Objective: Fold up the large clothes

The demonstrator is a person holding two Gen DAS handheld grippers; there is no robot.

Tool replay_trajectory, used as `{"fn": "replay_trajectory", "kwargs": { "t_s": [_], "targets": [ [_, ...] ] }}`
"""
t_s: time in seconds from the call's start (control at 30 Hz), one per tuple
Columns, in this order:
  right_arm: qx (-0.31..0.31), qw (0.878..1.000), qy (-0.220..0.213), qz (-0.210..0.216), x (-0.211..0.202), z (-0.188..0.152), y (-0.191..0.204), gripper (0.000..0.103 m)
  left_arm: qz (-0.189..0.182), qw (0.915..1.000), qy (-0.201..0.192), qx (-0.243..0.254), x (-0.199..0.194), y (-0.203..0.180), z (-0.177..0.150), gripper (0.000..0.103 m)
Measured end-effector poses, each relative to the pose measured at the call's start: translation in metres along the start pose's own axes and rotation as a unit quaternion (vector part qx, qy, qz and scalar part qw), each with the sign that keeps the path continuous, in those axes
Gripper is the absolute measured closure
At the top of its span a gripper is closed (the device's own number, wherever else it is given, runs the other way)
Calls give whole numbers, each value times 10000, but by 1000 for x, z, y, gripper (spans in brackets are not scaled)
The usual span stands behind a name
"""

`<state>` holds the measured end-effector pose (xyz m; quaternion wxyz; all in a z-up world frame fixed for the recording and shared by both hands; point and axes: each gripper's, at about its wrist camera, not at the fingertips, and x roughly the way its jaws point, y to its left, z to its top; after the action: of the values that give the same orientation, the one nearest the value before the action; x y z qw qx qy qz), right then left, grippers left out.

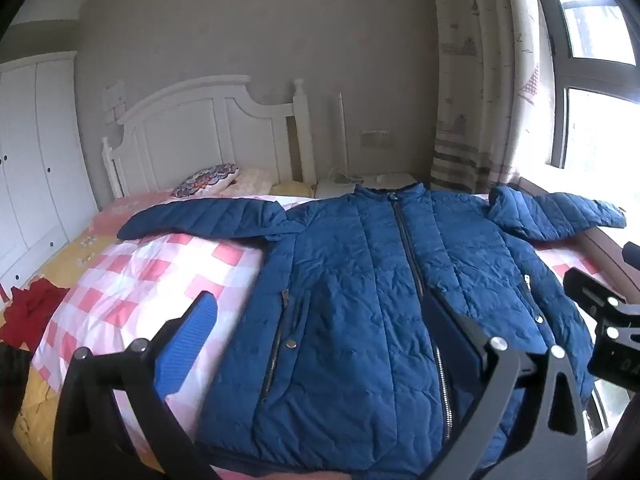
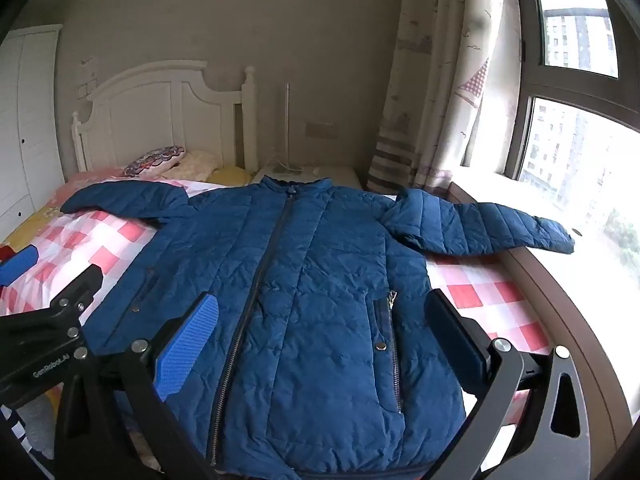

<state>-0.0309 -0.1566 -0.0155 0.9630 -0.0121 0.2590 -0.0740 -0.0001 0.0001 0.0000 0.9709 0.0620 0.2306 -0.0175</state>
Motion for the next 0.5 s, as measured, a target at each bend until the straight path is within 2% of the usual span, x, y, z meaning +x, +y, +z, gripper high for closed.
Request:
{"fn": "replay_trajectory", "kwargs": {
  "t_s": [0.17, 0.5],
  "targets": [
    [-81, 9999, 125, -32, 0, 2, 11, 4, -2, 10000, 14, 13, -2, 2, -6, 2],
    [21, 9999, 118, 64, 3, 0, 5, 4, -27, 9999, 83, -64, 2, 7, -6, 2]
  ]
}}
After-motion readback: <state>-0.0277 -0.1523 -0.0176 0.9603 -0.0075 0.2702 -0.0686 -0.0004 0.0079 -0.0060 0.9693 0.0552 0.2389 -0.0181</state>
